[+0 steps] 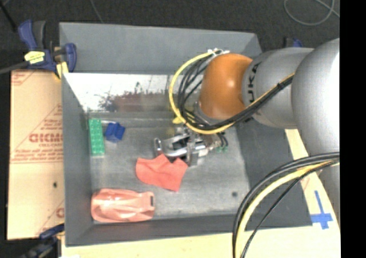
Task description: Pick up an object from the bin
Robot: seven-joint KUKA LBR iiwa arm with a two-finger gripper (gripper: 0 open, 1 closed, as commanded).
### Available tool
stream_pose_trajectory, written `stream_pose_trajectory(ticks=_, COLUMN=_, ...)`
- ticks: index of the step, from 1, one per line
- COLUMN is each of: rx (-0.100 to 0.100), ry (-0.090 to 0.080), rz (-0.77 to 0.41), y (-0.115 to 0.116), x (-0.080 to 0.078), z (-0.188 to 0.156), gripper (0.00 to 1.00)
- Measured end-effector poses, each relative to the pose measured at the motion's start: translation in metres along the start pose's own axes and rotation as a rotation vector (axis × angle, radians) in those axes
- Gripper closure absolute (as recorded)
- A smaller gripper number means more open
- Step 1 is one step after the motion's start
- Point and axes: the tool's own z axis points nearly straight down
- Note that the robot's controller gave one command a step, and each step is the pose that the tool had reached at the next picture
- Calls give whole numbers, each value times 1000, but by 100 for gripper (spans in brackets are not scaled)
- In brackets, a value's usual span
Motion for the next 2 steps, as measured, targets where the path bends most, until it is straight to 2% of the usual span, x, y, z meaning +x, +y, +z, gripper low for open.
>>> stream_pose_trajectory(ticks=1, rx=-1, ry=18, rz=-1, y=1, x=8, z=-36, gripper=100)
stream_pose_trajectory(ticks=2, rx=2, ry=-4, rz=8, y=-2, x=1, z=-62, gripper=100)
